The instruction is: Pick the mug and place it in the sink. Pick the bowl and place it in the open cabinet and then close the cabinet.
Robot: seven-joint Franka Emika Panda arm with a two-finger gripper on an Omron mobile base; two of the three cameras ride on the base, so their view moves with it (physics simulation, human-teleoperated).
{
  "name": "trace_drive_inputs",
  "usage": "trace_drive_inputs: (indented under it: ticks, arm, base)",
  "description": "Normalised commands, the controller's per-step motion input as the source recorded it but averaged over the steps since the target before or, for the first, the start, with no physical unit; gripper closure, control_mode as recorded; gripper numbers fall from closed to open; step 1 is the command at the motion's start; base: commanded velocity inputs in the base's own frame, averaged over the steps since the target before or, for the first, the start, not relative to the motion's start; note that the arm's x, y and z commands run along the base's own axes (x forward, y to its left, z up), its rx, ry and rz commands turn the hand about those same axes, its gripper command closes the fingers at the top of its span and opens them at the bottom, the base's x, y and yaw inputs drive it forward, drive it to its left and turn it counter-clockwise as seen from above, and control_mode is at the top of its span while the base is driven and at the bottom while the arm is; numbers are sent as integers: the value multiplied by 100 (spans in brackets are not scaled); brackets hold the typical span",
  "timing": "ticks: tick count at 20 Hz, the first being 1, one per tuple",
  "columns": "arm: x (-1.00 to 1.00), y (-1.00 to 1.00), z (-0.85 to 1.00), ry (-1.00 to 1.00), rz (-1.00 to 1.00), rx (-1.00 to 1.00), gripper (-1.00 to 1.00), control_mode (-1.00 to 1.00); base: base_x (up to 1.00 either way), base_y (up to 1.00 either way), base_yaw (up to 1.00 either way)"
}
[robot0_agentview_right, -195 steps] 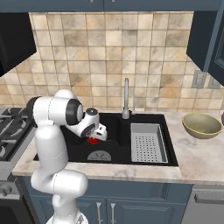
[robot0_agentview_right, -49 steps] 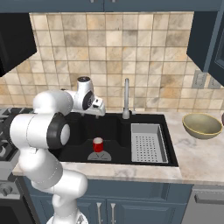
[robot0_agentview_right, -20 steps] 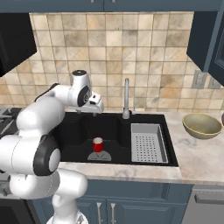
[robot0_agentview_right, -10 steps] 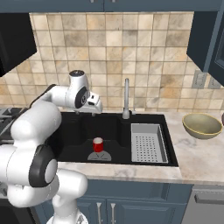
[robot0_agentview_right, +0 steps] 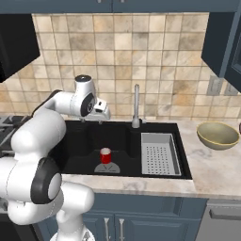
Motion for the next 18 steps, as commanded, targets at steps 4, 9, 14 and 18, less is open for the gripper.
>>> trace_drive_inputs:
  ticks: [4,9,14,18]
  arm:
    - [0,0,0,0,0,0,-100,100]
    - [0,0,0,0,0,0,-100,100]
    - [0,0,0,0,0,0,-100,100]
    - [0,0,0,0,0,0,-100,100]
  base:
    - [-43,-14,1]
    - [-54,-16,1]
    - [-57,-26,1]
    - [-42,-34,0]
